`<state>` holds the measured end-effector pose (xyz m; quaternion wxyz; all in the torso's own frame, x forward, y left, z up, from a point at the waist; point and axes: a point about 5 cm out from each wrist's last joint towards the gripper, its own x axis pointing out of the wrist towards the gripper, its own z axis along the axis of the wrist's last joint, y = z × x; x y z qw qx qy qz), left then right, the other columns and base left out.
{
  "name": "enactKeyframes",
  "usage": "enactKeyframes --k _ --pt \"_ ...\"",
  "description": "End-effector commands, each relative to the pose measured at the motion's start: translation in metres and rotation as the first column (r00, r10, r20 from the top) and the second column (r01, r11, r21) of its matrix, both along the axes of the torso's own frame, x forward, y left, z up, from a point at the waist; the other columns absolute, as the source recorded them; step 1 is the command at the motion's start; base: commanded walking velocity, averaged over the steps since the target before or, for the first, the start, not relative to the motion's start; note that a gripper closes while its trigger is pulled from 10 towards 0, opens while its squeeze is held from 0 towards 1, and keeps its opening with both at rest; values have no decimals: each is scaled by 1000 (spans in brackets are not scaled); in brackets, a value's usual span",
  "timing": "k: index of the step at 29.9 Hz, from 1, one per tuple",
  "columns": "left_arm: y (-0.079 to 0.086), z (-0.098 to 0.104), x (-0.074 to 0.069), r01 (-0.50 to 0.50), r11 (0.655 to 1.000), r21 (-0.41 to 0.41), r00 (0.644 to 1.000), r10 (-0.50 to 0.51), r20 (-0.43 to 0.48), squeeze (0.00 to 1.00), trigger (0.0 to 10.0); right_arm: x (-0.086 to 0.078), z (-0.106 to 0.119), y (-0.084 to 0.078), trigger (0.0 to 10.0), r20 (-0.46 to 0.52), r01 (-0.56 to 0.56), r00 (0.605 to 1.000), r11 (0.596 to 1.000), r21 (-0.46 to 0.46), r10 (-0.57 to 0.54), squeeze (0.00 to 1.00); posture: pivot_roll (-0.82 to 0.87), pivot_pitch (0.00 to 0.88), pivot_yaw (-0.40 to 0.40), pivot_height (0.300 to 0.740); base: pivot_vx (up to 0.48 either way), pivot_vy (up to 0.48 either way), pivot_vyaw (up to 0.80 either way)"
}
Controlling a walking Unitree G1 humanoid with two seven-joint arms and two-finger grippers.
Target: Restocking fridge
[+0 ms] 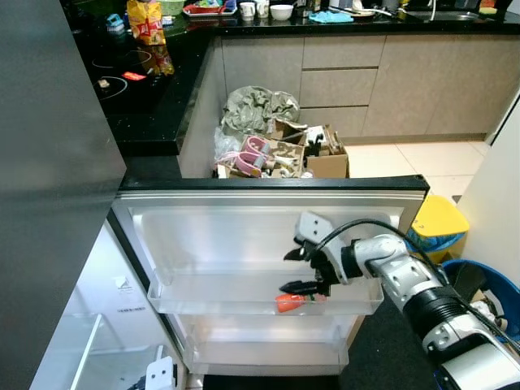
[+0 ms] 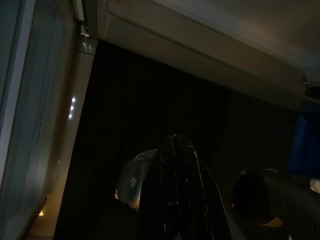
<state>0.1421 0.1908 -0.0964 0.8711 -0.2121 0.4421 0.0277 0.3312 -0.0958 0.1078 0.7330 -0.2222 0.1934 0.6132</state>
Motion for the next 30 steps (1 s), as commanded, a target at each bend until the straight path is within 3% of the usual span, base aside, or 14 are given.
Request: enactKeyframes --k 1,3,5,9,18,30 --pt "-2 -2 -6 7 1000 2 1000 -7 -18 0 10000 2 0 3 10000 29 -19 999 998 -56 21 0 -7 0 -20 740 0 0 0" --pt "-2 -2 -6 7 1000 2 1000 -7 -18 0 10000 2 0 3 10000 29 -19 999 998 -56 21 0 -7 0 -20 740 0 0 0" --pt "-2 -2 -6 6 1000 3 1000 -6 -19 0 10000 5 -4 6 10000 64 -29 997 989 -144 39 0 -3 4 -18 740 0 0 0" --pt "-2 -3 -7 6 1000 3 1000 -6 -21 0 10000 9 -5 9 10000 105 -34 993 977 -209 57 0 -3 9 -18 740 0 0 0" --pt "-3 -4 -10 2 1000 -1 1000 -2 -30 0 10000 14 5 10 10000 153 -115 974 945 -305 168 0 -3 20 -22 740 0 0 0" --pt "-1 -4 -11 1 1000 -1 1000 -1 -29 0 10000 17 11 14 10000 177 -197 946 915 -352 272 0 -4 25 -22 740 0 0 0"
